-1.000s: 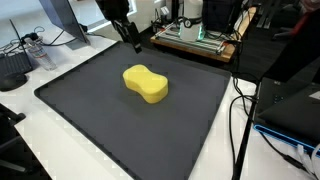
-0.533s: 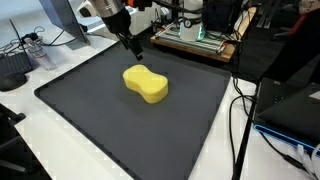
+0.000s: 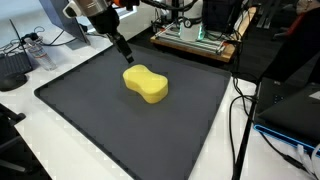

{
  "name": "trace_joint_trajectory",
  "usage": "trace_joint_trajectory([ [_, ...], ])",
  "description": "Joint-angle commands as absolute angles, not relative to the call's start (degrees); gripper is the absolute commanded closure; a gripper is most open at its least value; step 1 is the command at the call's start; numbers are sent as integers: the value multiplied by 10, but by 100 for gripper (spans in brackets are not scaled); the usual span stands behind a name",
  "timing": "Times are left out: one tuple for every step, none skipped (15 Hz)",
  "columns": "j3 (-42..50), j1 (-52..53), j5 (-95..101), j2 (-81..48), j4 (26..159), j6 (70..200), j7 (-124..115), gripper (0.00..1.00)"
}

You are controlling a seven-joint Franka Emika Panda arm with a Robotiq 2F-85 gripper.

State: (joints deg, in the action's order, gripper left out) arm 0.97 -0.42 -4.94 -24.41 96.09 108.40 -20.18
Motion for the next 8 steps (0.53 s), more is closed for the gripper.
trace_joint_trajectory([
  [22, -22, -76, -304, 875, 1050, -189, 0],
  [26, -26, -75, -313, 866, 1055, -188, 0],
  [28, -37, -83, -321, 860, 1061, -177, 0],
  [29, -46, -90, -330, 855, 1064, -169, 0],
  [29, -59, -105, -338, 851, 1066, -155, 0],
  [28, -71, -118, -346, 849, 1067, -143, 0],
  [26, -84, -132, -353, 847, 1068, -127, 0],
  [25, -96, -146, -359, 847, 1069, -112, 0],
])
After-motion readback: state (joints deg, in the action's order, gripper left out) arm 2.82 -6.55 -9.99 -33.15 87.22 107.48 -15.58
